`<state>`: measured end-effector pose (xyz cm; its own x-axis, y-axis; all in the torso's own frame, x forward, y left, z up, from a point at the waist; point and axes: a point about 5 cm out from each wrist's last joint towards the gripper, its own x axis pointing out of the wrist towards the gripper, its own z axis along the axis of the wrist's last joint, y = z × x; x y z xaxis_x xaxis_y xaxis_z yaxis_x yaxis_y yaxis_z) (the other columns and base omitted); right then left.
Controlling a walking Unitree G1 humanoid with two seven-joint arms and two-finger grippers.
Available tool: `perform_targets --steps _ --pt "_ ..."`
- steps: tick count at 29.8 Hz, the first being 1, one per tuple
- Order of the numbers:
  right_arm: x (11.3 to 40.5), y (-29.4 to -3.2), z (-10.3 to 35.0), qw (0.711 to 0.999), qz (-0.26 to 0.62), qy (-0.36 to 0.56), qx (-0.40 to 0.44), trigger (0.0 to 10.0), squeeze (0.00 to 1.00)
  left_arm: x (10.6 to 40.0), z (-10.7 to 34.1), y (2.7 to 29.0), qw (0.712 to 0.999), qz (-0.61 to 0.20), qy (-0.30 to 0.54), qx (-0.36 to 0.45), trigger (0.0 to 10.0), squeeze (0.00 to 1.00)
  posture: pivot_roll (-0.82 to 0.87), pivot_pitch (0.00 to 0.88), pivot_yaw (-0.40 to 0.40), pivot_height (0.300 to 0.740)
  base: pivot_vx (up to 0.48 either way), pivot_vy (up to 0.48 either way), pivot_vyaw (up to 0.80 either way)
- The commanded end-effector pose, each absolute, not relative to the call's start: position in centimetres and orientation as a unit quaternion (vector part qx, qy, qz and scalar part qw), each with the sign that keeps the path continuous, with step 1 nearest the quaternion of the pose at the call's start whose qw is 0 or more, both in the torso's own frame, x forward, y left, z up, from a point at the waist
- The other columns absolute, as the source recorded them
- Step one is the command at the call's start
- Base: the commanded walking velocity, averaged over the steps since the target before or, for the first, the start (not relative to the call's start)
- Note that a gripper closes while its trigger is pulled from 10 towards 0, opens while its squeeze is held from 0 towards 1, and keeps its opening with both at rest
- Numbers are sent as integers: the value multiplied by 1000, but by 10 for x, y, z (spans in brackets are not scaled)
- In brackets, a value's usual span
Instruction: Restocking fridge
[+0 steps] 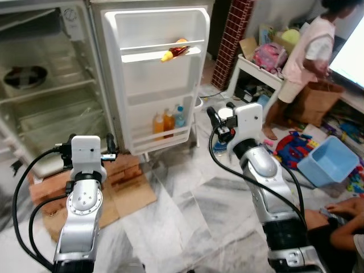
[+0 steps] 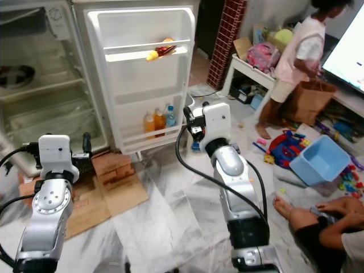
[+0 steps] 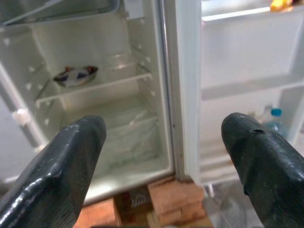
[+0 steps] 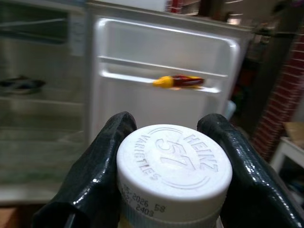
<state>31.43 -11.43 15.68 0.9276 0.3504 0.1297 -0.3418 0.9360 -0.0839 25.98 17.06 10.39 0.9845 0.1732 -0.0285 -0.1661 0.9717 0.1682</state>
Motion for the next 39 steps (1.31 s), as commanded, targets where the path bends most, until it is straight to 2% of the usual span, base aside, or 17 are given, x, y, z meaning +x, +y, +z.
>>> perform_targets --steps 1,13,19,29,39 --pt "315 -111 166 978 184 -97 -27 10000 0 261 109 173 992 89 15 89 10000 0 116 0 -77 740 412 0 663" --pt "308 -120 156 985 145 -94 -19 10000 0 257 106 187 989 92 26 110 10000 0 102 0 -39 740 476 0 648" --pt "311 -118 162 983 142 -111 -22 10000 0 257 105 189 989 95 29 109 10000 0 105 0 -43 740 480 0 0" --pt "320 -110 180 966 188 -159 -83 10000 0 257 102 185 989 102 41 100 10000 0 108 0 -49 740 461 0 0" --pt "318 -108 181 961 198 -170 -91 10000 0 259 104 183 989 105 36 97 10000 0 103 0 -50 740 240 359 0"
